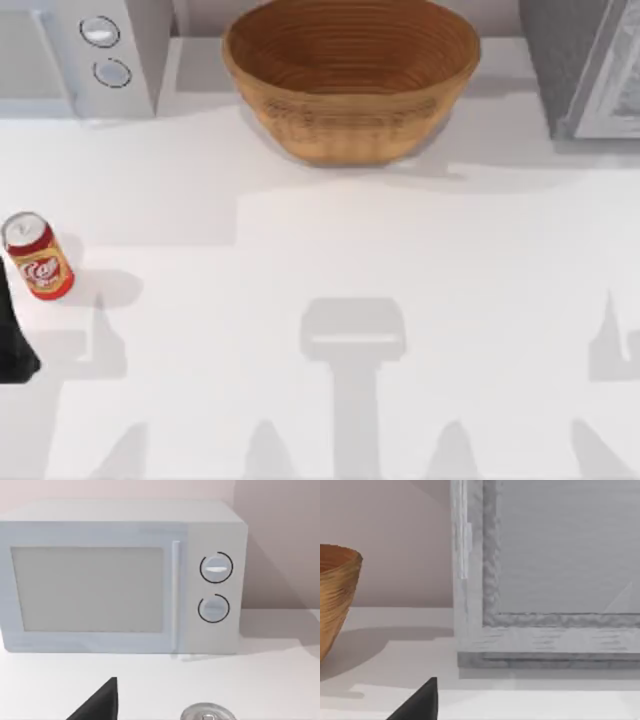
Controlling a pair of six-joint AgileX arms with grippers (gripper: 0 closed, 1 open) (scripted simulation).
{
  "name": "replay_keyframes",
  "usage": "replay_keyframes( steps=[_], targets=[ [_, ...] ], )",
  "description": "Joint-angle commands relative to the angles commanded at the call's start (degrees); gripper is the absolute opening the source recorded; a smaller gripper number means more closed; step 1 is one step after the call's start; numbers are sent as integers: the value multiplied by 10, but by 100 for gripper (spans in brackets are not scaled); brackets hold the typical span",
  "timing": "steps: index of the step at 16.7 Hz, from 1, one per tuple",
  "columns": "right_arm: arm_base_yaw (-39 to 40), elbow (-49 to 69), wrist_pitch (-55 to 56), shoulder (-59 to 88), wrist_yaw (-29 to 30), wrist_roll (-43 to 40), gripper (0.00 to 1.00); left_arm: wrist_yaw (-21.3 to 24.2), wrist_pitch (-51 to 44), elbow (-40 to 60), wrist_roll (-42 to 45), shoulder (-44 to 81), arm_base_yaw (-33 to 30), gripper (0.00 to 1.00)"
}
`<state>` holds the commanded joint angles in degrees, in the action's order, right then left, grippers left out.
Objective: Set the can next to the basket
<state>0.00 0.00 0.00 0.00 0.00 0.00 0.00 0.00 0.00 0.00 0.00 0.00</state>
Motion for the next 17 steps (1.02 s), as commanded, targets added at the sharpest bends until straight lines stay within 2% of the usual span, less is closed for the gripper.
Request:
replay_keyframes(
  steps=[4, 8, 11, 17],
  targets=[
    [0, 0, 0, 0, 0, 0, 100, 0, -14, 17, 9, 18, 0, 100],
    [0, 0, 0, 0, 0, 0, 100, 1, -93, 121, 63, 126, -5, 100],
    [0, 0, 0, 0, 0, 0, 100, 3, -183, 239, 124, 267, -10, 100],
    [0, 0, 0, 0, 0, 0, 100, 4, -398, 504, 262, 629, -15, 100]
  ],
)
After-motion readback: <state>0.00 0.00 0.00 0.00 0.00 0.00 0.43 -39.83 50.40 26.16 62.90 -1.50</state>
